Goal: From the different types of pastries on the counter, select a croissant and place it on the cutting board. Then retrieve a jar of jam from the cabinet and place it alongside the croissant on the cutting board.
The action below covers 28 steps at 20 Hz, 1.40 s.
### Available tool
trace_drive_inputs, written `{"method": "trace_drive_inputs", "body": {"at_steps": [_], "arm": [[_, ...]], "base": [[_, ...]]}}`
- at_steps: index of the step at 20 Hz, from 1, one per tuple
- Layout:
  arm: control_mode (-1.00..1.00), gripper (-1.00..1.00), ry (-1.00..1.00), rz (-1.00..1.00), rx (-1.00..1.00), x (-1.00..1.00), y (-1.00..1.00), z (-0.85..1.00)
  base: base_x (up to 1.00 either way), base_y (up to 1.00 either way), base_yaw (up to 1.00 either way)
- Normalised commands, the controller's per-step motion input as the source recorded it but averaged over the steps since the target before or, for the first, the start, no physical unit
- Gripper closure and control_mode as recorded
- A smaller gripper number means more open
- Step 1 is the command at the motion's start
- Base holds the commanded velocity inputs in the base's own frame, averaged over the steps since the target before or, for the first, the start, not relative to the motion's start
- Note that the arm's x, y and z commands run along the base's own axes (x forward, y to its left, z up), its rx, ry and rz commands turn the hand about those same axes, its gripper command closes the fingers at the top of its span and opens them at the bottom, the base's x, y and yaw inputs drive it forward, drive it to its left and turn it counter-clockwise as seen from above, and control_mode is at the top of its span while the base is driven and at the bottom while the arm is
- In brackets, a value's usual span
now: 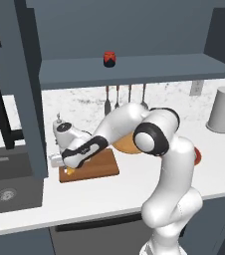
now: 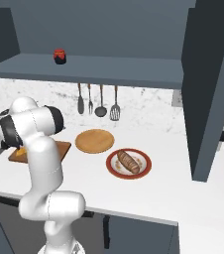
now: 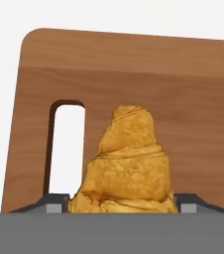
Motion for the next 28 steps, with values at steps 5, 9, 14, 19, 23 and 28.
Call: {"method": "trace_drive_inputs", "body": {"at_steps": [5, 9, 14, 19, 23, 28], "arm": [[-1.0, -1.0, -0.01, 0.0, 0.0, 0.0, -0.01, 0.08], [-1.0, -1.0, -0.05, 0.0, 0.0, -0.12, -0.01, 0.61], [-1.0, -1.0, -0.07, 0.0, 0.0, -0.29, -0.21, 0.52], [-1.0, -1.0, -0.06, 0.01, 0.01, -0.5, -0.78, 0.12], [-1.0, -1.0, 0.0, 0.01, 0.02, -0.37, -1.0, 0.02], [-1.0, -1.0, 0.0, 0.0, 0.0, -0.19, -0.84, 0.34]], "base": [[0.0, 0.0, 0.0], [0.0, 0.0, 0.0], [0.0, 0.0, 0.0], [0.0, 0.0, 0.0], [0.0, 0.0, 0.0], [0.0, 0.0, 0.0]]}}
